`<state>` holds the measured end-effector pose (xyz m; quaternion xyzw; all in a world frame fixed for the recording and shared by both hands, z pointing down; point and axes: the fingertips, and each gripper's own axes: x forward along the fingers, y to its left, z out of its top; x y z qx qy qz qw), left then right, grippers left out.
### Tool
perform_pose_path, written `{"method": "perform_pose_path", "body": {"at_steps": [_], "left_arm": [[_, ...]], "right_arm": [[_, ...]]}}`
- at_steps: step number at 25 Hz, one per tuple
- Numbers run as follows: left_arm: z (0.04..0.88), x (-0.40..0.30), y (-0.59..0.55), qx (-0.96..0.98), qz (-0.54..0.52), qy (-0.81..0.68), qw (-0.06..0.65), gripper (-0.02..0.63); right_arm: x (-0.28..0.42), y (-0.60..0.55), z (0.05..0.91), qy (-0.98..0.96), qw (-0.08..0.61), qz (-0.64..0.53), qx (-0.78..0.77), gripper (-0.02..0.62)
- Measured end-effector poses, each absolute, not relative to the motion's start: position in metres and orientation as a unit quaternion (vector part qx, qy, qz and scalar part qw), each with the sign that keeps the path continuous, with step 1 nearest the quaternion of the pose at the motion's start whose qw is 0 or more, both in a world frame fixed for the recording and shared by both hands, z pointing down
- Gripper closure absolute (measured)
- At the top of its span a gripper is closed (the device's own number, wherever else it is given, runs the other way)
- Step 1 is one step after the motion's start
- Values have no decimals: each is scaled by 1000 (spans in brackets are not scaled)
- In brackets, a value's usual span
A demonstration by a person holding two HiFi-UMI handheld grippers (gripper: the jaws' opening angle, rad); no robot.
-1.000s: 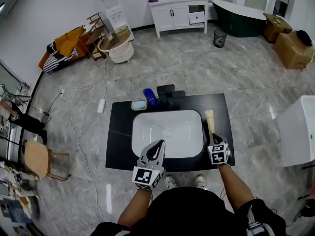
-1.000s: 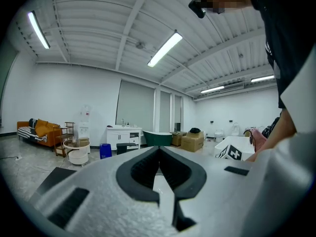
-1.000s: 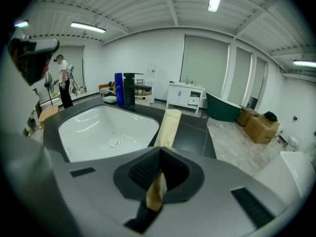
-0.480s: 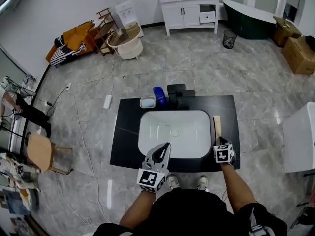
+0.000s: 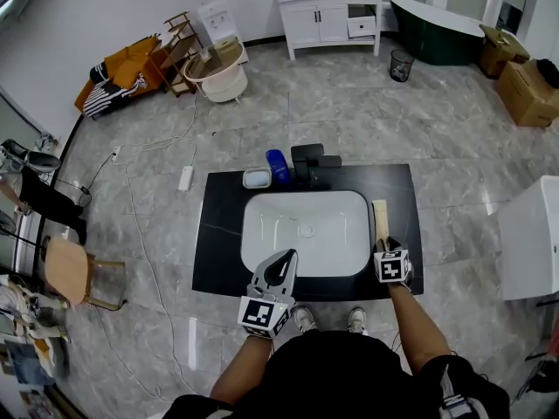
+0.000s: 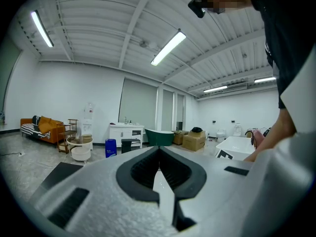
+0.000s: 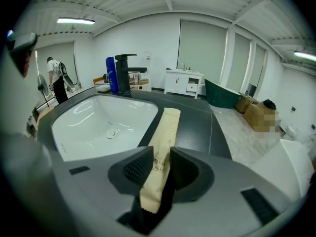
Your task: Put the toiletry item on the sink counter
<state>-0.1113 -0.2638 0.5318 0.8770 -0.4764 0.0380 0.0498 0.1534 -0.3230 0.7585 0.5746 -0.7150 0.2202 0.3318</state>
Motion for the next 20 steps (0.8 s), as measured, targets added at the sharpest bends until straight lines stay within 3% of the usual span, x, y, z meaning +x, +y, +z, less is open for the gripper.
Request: {"method": "perform_pose_path", "body": {"at_steps": [7, 20], "left_arm": [[529, -112, -259, 877, 35, -476, 52, 597], [524, -98, -255, 882, 23, -467, 50, 597]], "right_arm": [[153, -320, 741, -719, 305, 233, 580, 408], [132, -314, 612, -773, 195, 135, 588, 446]]}}
